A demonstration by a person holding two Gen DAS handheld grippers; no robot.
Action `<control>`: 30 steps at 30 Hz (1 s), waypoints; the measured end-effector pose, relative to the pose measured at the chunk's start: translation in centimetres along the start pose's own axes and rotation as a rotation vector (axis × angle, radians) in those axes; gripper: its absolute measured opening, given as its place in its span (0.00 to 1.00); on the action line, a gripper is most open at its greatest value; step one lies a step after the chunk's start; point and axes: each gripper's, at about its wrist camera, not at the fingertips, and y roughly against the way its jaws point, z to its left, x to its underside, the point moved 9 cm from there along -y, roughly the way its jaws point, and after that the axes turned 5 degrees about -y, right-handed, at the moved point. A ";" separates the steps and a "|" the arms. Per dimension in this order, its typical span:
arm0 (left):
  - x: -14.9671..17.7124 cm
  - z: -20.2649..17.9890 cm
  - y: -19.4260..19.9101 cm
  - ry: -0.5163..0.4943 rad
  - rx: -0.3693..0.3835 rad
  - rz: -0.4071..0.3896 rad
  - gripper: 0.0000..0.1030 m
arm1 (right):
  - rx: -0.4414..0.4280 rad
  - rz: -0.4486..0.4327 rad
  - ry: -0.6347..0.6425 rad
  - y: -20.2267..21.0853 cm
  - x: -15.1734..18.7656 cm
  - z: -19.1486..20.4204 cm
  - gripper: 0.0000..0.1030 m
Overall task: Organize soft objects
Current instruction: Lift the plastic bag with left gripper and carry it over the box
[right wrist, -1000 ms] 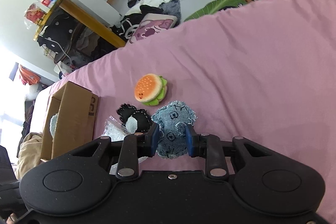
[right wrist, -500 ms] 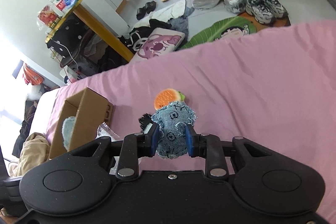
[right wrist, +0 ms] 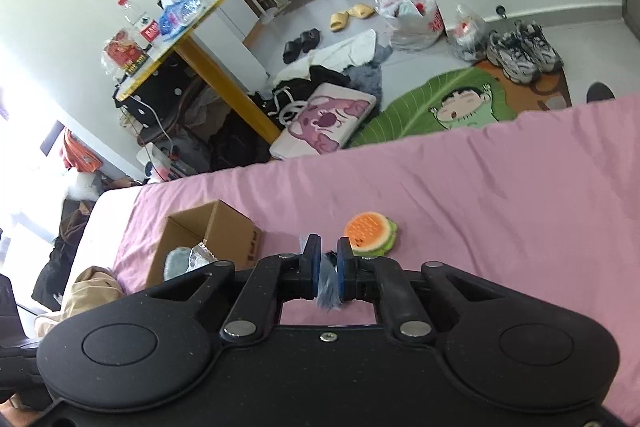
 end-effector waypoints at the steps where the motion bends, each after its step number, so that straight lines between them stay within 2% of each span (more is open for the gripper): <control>1: -0.2 0.1 0.3 -0.001 -0.001 -0.004 0.31 | 0.000 -0.002 0.011 0.0 -0.1 0.3 0.07; 7: -0.6 1.9 1.9 0.018 -0.015 -0.023 0.31 | 0.000 0.026 0.021 -0.7 0.6 1.5 0.06; 12: -0.8 3.7 3.0 0.037 -0.030 -0.040 0.31 | -0.007 0.103 0.011 -2.7 2.4 2.5 0.12; 19: -1.0 6.4 4.0 0.073 -0.054 -0.056 0.31 | 0.000 0.186 0.008 -5.5 5.6 3.5 0.43; 30: -1.7 12.1 4.8 0.160 -0.097 -0.082 0.31 | 0.079 0.262 0.035 -9.7 8.2 4.2 0.68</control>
